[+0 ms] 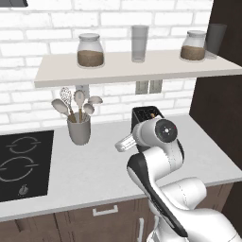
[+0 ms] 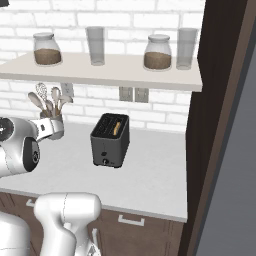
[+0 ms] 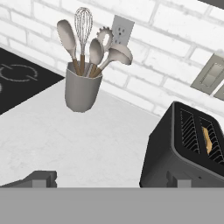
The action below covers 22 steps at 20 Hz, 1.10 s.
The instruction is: Start the toaster. Once the lever pops up, take the bread to the plate on the dining counter.
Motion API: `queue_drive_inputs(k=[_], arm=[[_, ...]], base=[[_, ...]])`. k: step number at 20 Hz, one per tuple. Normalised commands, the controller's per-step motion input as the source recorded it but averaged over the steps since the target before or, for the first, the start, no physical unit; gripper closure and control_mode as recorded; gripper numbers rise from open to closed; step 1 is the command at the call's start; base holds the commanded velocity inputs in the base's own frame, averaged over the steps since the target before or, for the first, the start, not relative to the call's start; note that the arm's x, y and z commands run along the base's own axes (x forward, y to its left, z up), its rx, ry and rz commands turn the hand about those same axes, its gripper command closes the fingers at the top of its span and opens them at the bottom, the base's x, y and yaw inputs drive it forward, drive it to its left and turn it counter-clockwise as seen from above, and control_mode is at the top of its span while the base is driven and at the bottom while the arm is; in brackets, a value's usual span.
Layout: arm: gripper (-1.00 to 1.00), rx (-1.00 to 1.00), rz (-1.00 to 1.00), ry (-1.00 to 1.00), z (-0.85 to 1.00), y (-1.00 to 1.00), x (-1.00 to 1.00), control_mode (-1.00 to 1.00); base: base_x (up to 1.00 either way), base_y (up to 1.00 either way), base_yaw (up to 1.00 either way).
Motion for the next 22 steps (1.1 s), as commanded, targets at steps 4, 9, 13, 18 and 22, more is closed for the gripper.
queue_drive_inputs(k=[4,9,13,18,22], arm=[[-1.00,0.00,0.00,0.00,0.00,0.00,0.00,-1.00],[-1.00,0.00,0.00,0.00,0.00,0.00,0.00,-1.00],[-1.00,0.00,0.00,0.00,0.00,0.00,0.00,-1.00],[-1.00,0.00,0.00,0.00,0.00,0.00,0.00,-1.00],[-1.00,0.00,0.00,0.00,0.00,0.00,0.00,-1.00]], base=[[0.00,0.00,0.00],[0.00,0.00,0.00],[0.00,0.00,0.00],[0.00,0.00,0.00],[0.00,0.00,0.00]])
